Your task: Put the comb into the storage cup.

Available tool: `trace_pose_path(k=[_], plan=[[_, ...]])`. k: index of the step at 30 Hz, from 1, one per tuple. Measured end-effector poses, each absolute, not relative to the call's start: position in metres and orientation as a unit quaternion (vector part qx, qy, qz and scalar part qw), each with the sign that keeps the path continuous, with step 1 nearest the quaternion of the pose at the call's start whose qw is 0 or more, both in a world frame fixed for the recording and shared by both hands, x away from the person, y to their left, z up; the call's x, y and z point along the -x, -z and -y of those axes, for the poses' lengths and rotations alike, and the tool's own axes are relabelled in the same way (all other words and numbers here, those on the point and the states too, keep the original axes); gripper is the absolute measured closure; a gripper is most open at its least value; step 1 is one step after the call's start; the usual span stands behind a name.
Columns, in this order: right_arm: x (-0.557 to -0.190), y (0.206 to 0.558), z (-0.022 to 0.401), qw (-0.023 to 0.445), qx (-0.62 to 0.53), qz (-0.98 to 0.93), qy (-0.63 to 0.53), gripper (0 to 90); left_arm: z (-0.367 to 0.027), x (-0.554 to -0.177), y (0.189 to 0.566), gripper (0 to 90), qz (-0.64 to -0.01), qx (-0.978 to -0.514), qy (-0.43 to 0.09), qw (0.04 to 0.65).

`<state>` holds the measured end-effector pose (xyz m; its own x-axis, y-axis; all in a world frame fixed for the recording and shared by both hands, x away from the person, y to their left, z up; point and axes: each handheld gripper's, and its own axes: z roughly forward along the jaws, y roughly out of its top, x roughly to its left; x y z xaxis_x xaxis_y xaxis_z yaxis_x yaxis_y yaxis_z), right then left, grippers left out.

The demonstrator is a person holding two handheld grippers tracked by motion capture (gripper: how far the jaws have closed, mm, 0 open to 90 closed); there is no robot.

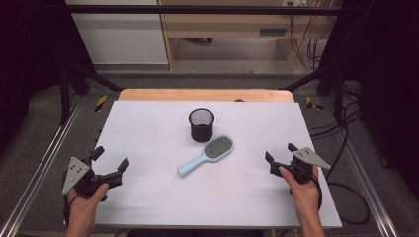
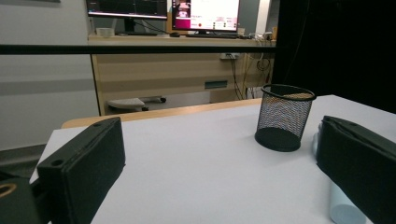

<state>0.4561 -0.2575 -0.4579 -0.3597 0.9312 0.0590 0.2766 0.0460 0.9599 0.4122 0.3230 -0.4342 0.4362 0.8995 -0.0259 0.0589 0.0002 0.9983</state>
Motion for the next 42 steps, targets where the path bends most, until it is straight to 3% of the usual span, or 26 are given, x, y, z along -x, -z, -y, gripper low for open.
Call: trace_pose_path(k=[5, 10, 11, 14, 16, 18, 19, 20, 25, 42], plan=[[-0.460, 0.461, 0.256, 0.322, -0.479, -0.654, -0.488, 14.1, -0.328, -0.415, 0.435, 1.6, -0.405, -0.602, -0.356, 0.590], [-0.457, 0.458, 0.253, 0.305, -0.479, -0.662, -0.489, 24.8, -0.326, -0.414, 0.436, 1.7, -0.408, -0.602, -0.351, 0.589], [-0.456, 0.457, 0.251, 0.296, -0.481, -0.672, -0.480, 34.7, -0.325, -0.413, 0.436, 1.7, -0.406, -0.605, -0.352, 0.588], [-0.455, 0.459, 0.249, 0.293, -0.484, -0.687, -0.457, 49.7, -0.323, -0.414, 0.436, 1.9, -0.404, -0.607, -0.354, 0.585], [-0.455, 0.460, 0.249, 0.297, -0.485, -0.690, -0.449, 52.7, -0.322, -0.414, 0.437, 1.9, -0.403, -0.610, -0.356, 0.582], [-0.458, 0.460, 0.247, 0.301, -0.491, -0.691, -0.437, 65.3, -0.322, -0.414, 0.438, 2.1, -0.405, -0.610, -0.357, 0.580], [-0.458, 0.460, 0.247, 0.301, -0.491, -0.691, -0.437, 65.3, -0.322, -0.414, 0.438, 2.1, -0.407, -0.609, -0.357, 0.580], [-0.460, 0.457, 0.244, 0.300, -0.487, -0.697, -0.432, 74.0, -0.322, -0.414, 0.438, 2.3, -0.409, -0.608, -0.357, 0.579], [-0.474, 0.442, 0.229, 0.296, -0.454, -0.736, -0.407, 86.9, -0.323, -0.416, 0.438, 2.5, -0.414, -0.604, -0.354, 0.582], [-0.546, 0.440, 0.191, 0.254, -0.462, -0.769, -0.361, 90.0, -0.316, -0.415, 0.438, 2.6, -0.404, -0.613, -0.348, 0.583]])
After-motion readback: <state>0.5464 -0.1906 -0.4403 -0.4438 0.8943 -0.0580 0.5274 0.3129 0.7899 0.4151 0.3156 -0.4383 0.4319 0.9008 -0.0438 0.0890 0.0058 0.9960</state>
